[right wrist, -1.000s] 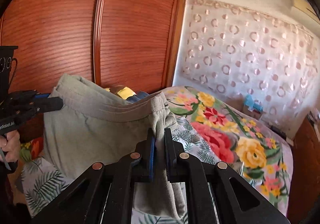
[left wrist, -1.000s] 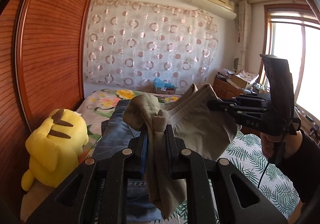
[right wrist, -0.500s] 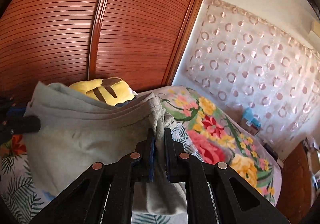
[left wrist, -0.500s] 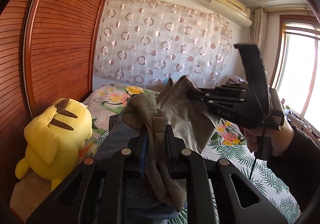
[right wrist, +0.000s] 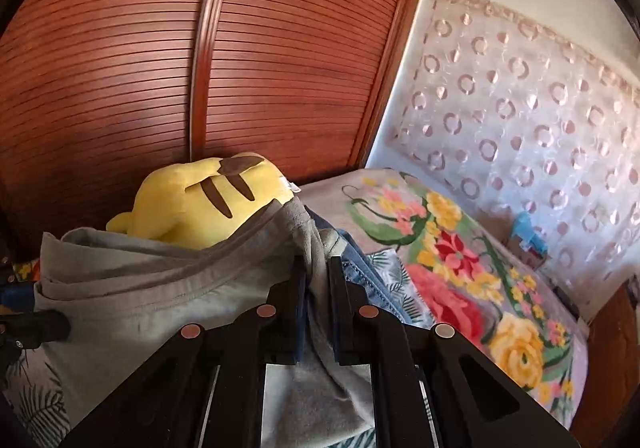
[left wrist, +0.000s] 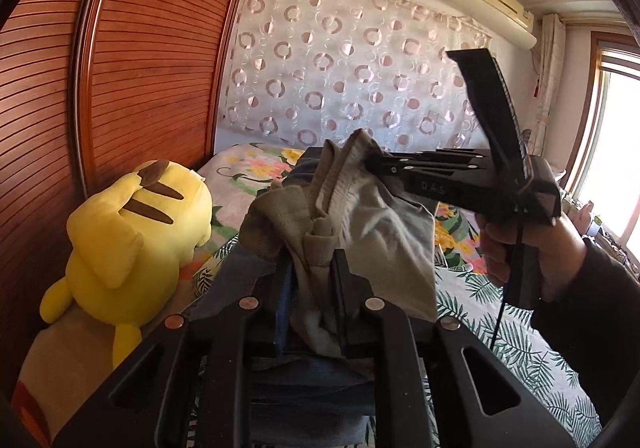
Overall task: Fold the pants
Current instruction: 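Lower the grey pants onto the jeans stack and open both tools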
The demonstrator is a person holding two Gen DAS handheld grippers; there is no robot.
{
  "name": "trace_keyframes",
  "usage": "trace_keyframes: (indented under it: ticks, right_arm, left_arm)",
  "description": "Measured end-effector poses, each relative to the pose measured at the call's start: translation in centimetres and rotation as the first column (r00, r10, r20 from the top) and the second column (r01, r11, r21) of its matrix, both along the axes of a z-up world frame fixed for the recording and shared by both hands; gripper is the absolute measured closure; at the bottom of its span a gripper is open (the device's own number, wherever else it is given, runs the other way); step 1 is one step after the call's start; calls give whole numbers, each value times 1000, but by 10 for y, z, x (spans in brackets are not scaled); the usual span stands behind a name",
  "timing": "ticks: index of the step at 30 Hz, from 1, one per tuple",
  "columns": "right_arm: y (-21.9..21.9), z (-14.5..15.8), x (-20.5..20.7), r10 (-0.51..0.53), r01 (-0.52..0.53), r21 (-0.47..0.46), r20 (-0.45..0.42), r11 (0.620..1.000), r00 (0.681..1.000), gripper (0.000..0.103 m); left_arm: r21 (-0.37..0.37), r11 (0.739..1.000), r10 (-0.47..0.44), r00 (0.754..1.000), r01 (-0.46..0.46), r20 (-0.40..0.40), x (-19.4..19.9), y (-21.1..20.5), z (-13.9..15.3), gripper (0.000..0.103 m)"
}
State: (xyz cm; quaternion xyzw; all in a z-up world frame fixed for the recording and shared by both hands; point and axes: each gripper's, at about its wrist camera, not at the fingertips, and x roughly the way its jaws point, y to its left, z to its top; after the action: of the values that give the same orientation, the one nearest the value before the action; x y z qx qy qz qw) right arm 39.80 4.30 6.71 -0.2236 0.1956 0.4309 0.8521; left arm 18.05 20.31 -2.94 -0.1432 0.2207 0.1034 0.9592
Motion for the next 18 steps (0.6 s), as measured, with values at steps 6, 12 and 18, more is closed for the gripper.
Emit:
trace_keyframes:
  ticks: [6,12,18]
  right_arm:
    - [-24,12,23,-6,14,73,-108,997,994,72]
    - [-53,13,30,-61,72,105,-109,992,992,68]
    - [-70,1,24,-85,103,128,-139,987,987,68]
  left_arm:
    - [-2,1000,12,1000,-12,-12,1,2,-4,84]
    - [10,1000,19,999,-19,-25,2,2,-5,84]
    - [13,1000,25,999,-25,-35,2,5,-8,83]
